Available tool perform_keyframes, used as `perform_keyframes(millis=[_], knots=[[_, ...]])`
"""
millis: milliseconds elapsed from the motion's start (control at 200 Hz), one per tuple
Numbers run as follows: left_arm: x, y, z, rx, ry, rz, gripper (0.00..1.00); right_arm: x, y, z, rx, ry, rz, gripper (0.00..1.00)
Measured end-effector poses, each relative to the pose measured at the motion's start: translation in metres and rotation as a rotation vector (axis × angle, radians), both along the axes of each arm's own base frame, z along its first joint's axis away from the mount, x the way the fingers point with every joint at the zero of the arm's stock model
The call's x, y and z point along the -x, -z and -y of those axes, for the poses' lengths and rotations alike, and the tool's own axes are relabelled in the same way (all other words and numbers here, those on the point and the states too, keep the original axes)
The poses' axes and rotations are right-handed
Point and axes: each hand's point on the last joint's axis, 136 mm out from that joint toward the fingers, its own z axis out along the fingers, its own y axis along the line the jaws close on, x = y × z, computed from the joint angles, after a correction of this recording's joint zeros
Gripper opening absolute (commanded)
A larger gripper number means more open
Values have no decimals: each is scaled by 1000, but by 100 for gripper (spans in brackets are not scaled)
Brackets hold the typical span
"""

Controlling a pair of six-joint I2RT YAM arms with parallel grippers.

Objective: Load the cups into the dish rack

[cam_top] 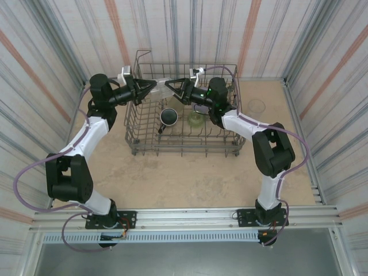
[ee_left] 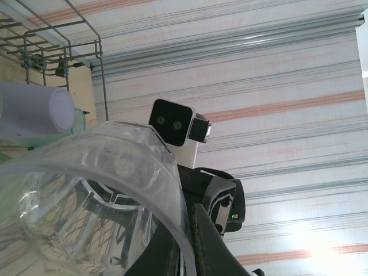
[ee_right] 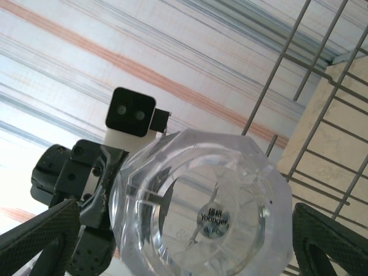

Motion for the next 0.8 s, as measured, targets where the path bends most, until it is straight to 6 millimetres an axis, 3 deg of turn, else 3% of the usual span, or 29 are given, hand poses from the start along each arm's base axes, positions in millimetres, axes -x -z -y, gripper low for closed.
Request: perform_keyframes(millis=[110,381,456,596,741,801], knots=[[1,4,1,4,2,-9,0,-2,4,-1,-8,0,-16,80],[2,5,1,15,2,-5,0,-6,6,-1,-29,3,-51,67],[2,4,1,21,2,-5,12,-6,5,-1,-35,2,-55,61],[3,6,3,22,8,-12,21,-4,1,-1,-44,-1,-38,53],[5,9,6,17,17,-24,34,-2,1,-4,-48,-11,-31,50],[5,11,6,12,17,-28,45,-2,1,-4,-48,-12,-30,50]])
